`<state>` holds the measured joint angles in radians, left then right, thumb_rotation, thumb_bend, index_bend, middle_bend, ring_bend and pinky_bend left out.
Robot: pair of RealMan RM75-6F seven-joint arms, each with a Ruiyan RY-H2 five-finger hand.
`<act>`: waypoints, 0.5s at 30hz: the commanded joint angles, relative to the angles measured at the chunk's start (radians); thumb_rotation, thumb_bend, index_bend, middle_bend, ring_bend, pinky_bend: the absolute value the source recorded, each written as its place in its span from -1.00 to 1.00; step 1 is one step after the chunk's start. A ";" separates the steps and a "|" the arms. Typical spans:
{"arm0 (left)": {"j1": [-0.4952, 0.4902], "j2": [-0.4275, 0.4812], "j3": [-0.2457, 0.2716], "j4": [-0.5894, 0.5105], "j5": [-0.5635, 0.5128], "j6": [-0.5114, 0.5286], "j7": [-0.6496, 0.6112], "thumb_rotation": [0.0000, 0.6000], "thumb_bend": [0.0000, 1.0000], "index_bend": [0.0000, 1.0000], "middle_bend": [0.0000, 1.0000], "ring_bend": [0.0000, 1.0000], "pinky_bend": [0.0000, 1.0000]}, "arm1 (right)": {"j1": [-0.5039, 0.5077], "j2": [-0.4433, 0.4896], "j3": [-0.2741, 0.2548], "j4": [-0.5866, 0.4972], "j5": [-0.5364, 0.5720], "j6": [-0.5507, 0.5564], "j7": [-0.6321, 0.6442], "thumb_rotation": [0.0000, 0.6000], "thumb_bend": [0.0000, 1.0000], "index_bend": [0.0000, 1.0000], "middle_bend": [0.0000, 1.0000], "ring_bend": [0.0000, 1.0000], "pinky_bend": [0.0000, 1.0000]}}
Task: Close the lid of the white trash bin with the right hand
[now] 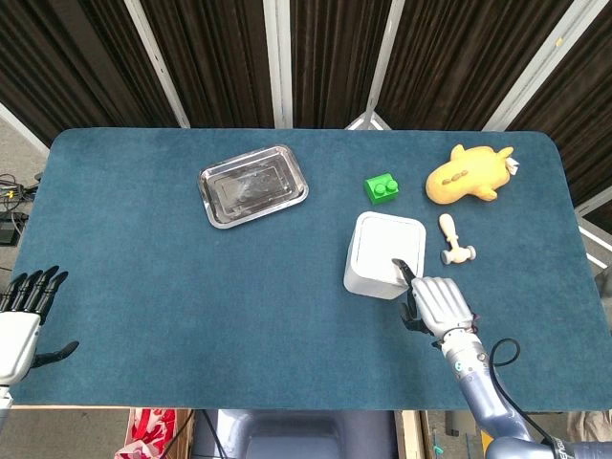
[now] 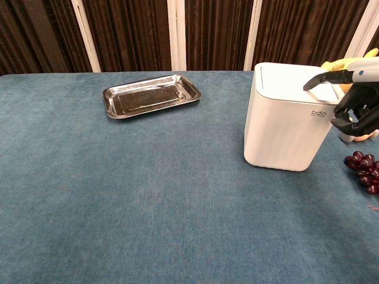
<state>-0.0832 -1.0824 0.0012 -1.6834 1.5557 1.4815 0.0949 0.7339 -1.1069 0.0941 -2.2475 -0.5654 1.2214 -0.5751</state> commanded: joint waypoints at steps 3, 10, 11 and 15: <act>0.001 -0.001 -0.001 0.002 0.000 0.004 -0.001 1.00 -1.00 -1.00 -1.00 -1.00 -1.00 | -0.004 0.018 0.028 -0.008 -0.030 0.021 0.025 1.00 0.16 -0.77 0.38 0.49 0.50; 0.003 -0.003 -0.002 0.005 0.004 0.011 0.000 1.00 -1.00 -1.00 -1.00 -1.00 -1.00 | -0.038 0.099 0.054 -0.017 -0.185 0.098 0.040 1.00 0.16 -0.79 0.38 0.49 0.50; 0.004 -0.003 -0.002 0.006 0.005 0.013 0.001 1.00 -1.00 -1.00 -1.00 -1.00 -1.00 | -0.052 0.110 0.048 -0.012 -0.223 0.112 0.045 1.00 0.16 -0.81 0.38 0.46 0.49; 0.006 -0.007 -0.002 0.010 0.012 0.021 0.006 1.00 -1.00 -1.00 -1.00 -1.00 -1.00 | -0.130 0.140 -0.012 0.041 -0.416 0.167 0.071 1.00 -0.01 -0.99 -0.03 -0.04 0.11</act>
<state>-0.0777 -1.0885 -0.0010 -1.6744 1.5660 1.5016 0.0996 0.6682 -1.0012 0.1254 -2.2460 -0.8440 1.3359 -0.5274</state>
